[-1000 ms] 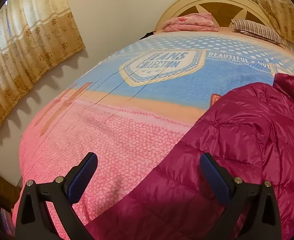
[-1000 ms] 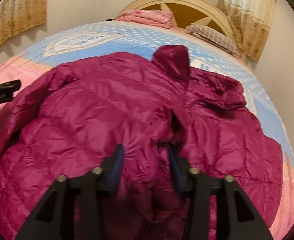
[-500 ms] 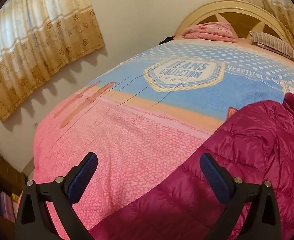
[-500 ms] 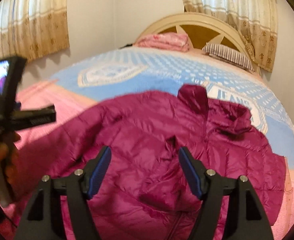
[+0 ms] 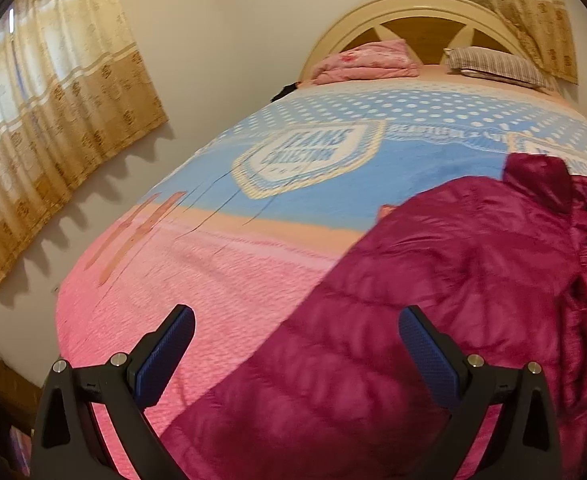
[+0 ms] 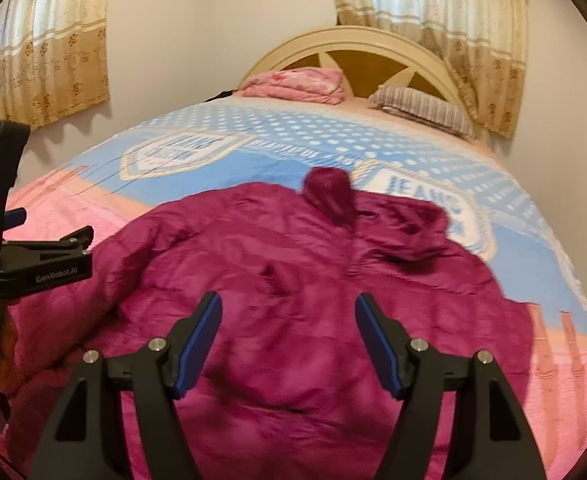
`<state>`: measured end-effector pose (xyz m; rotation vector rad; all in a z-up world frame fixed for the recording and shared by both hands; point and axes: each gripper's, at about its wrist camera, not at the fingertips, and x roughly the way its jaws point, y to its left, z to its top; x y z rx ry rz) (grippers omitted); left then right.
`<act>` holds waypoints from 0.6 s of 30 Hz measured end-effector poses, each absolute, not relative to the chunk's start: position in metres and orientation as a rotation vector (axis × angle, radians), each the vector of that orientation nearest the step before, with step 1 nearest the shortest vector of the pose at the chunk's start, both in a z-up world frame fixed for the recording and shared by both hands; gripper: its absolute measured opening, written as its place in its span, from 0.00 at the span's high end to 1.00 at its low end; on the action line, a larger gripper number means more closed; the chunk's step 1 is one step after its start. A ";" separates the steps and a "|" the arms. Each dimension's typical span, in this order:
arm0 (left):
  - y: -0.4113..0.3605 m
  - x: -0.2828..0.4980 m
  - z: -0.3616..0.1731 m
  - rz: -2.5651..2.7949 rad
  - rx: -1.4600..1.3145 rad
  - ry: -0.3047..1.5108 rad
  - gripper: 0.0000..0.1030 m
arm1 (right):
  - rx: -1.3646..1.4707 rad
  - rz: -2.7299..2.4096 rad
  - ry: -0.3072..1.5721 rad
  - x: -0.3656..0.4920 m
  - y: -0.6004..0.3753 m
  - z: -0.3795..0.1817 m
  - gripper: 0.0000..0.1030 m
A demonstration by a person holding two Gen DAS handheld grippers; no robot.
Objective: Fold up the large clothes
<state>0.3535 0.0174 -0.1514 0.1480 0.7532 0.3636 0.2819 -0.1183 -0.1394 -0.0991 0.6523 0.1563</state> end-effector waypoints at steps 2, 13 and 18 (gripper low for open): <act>0.002 0.355 -0.147 0.340 0.151 0.749 0.01 | -0.092 0.129 0.641 0.279 -0.134 -0.136 0.31; -0.129 0.372 -0.125 0.163 0.228 0.677 0.01 | 0.134 -0.239 0.673 0.271 -0.306 -0.149 0.54; -0.167 0.390 -0.151 0.232 0.350 0.666 0.01 | 0.203 -0.397 0.729 0.281 -0.372 -0.171 0.54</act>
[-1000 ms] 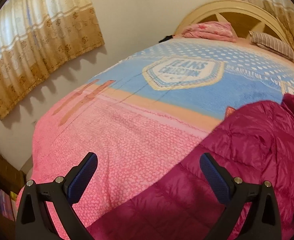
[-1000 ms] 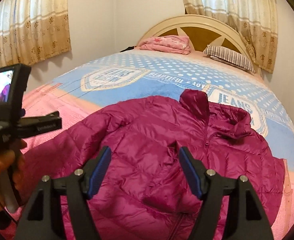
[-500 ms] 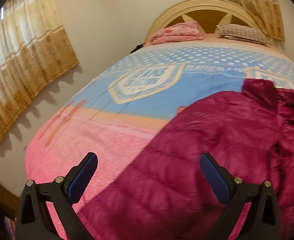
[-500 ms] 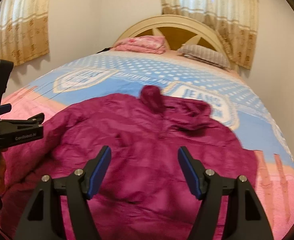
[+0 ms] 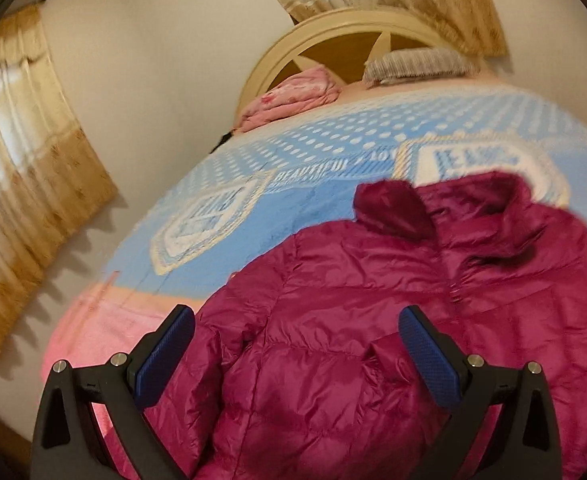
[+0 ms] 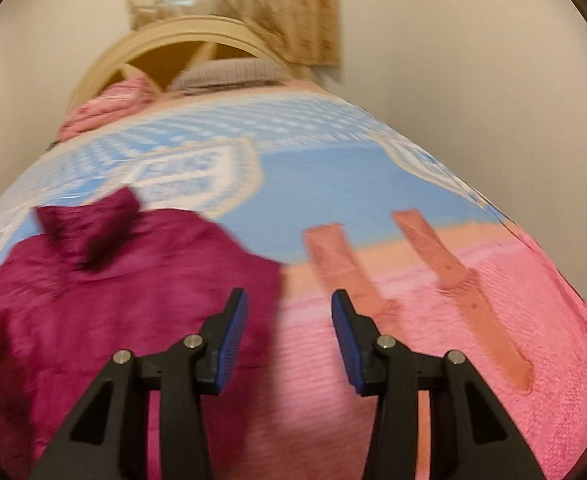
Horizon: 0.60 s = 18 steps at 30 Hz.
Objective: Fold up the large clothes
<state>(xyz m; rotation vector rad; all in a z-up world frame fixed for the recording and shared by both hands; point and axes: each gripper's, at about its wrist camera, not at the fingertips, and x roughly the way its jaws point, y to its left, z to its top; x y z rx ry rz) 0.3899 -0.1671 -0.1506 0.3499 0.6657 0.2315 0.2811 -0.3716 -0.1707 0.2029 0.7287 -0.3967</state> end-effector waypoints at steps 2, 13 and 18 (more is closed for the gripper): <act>-0.166 0.399 -0.170 0.299 0.429 0.669 0.01 | 0.216 -0.405 0.752 0.288 -0.382 -0.180 0.54; -0.102 0.414 -0.212 0.347 0.378 0.805 0.01 | 0.019 -0.249 0.854 0.337 -0.318 -0.217 0.61; -0.089 0.400 -0.168 0.322 0.245 0.731 0.01 | 0.070 -0.287 0.828 0.323 -0.330 -0.203 0.61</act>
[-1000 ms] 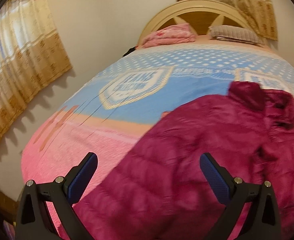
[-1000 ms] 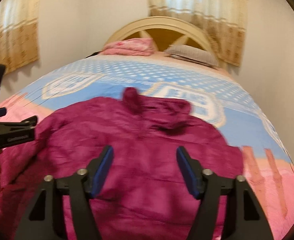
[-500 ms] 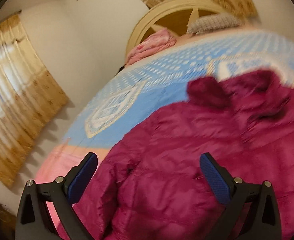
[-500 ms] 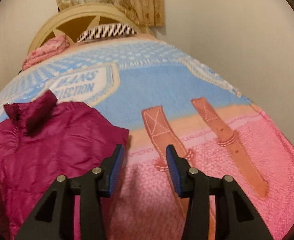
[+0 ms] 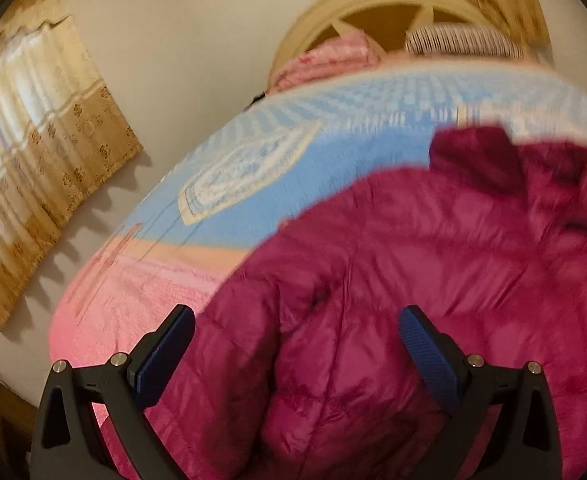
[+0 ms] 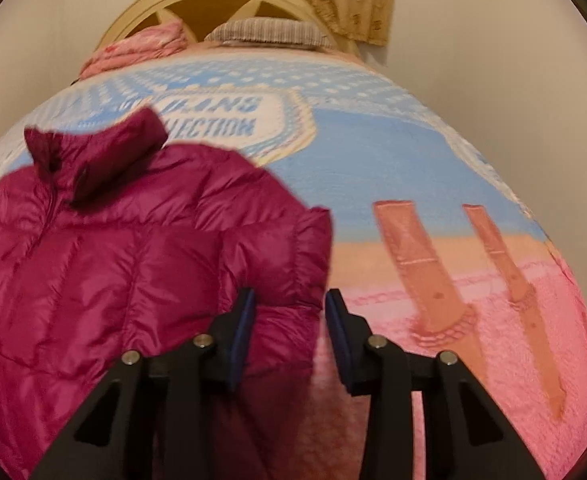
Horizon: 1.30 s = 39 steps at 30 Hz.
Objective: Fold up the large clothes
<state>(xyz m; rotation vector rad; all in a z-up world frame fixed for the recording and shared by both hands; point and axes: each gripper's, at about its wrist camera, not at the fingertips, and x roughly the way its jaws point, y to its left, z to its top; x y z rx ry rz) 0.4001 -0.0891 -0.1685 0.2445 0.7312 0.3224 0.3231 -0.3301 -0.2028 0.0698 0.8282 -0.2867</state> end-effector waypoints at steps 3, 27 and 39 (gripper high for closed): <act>-0.102 0.393 -0.148 0.260 0.209 0.699 0.01 | 0.079 -0.289 0.763 0.308 -0.323 -0.178 0.60; -0.140 0.409 -0.232 0.184 0.288 0.809 0.01 | 0.010 -0.163 0.859 0.323 -0.264 -0.225 0.49; -0.132 0.408 -0.233 0.149 0.221 0.834 0.01 | -0.040 -0.192 0.865 0.326 -0.255 -0.227 0.48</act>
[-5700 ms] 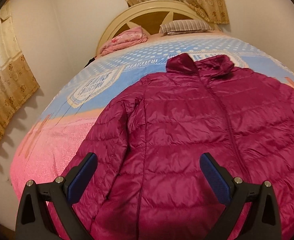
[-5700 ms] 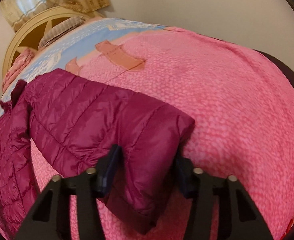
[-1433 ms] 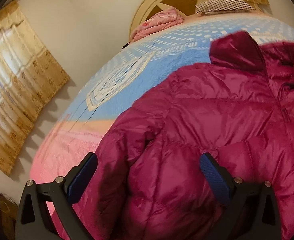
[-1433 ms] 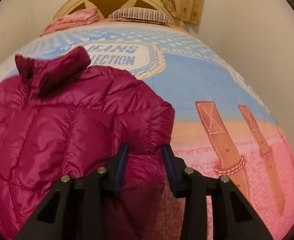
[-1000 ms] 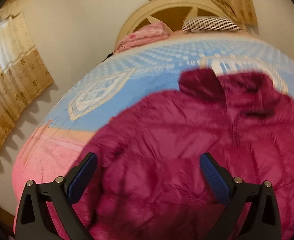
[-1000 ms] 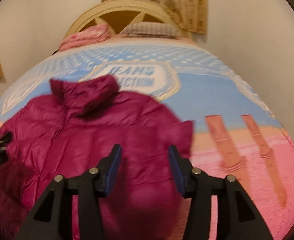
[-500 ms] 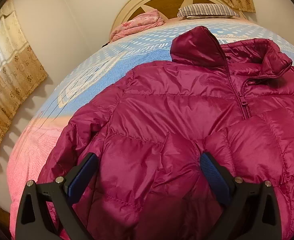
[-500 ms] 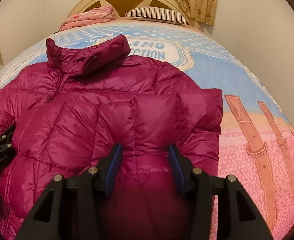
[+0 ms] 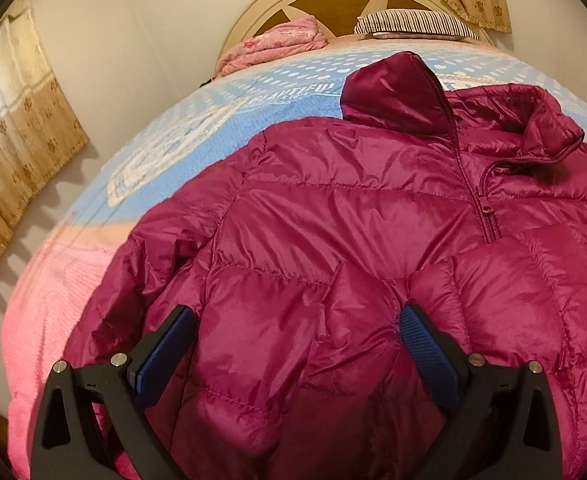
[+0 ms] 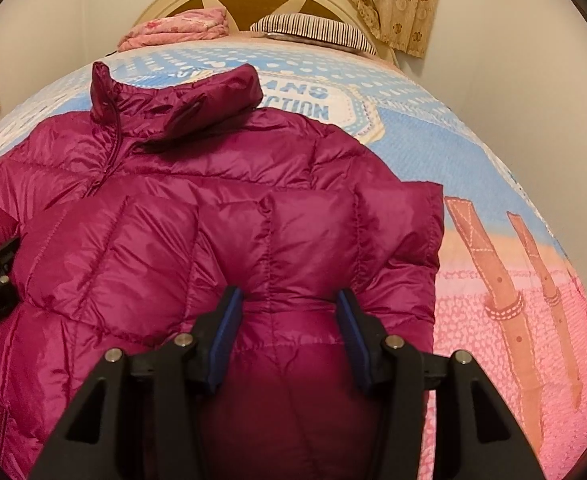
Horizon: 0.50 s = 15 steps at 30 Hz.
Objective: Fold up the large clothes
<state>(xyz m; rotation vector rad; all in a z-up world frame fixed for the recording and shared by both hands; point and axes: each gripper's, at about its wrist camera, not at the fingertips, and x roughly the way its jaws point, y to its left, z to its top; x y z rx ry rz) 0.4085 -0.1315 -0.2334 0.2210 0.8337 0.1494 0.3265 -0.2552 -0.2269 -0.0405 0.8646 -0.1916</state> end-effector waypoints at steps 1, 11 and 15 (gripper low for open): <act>-0.131 0.408 -0.234 0.147 0.217 0.835 0.01 | -0.043 -0.193 0.865 0.327 -0.255 -0.227 0.48; -0.133 0.408 -0.234 0.147 0.219 0.834 0.01 | -0.063 -0.206 0.870 0.327 -0.252 -0.228 0.48; -0.133 0.407 -0.234 0.150 0.226 0.833 0.01 | -0.072 -0.213 0.871 0.327 -0.251 -0.228 0.48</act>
